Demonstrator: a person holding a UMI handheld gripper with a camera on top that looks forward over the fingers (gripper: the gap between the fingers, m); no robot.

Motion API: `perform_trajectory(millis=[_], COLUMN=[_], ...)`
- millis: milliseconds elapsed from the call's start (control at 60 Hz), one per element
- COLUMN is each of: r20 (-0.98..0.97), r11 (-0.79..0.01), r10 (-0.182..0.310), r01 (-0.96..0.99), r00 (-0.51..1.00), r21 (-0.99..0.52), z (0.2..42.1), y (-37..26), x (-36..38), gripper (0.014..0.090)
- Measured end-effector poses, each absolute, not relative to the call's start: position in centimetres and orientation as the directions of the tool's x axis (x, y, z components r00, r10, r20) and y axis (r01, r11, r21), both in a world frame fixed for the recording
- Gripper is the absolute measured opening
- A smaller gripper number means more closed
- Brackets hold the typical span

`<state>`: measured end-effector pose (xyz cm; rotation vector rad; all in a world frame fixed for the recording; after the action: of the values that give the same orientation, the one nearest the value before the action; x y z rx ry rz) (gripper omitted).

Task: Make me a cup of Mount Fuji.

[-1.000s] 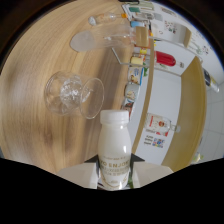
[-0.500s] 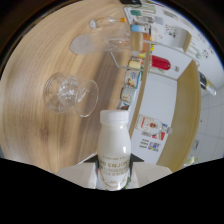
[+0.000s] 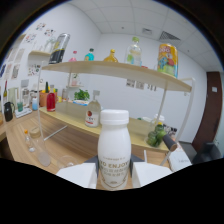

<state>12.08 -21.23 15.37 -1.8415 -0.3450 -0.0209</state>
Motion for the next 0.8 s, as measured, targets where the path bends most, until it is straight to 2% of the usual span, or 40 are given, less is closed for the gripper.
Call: perform_trajectory(millis=[167, 283, 367, 500, 800], r20=[0.022, -0.035, -0.039, -0.032, -0.01], r11=[-0.353, -0.394, -0.407, -0.429, -0.428], r10=[0.129, 0.094, 0.094, 0.122, 0.146], r01=[0.066, 0.005, 0.003, 0.023, 0.054], r00=[0.991, 0.995, 0.995, 0.992, 0.989], r21=[-0.933, -0.919, -0.914, -0.903, -0.902], z=[10.1, 7.6, 6.4, 5.3, 4.9], y=[-20.1, -19.9, -19.9, -20.2, -22.6], x=[13.4, 14.0, 14.0, 13.8, 14.1], gripper=[0.0481, 0.048, 0.0481, 0.0489, 0.0511])
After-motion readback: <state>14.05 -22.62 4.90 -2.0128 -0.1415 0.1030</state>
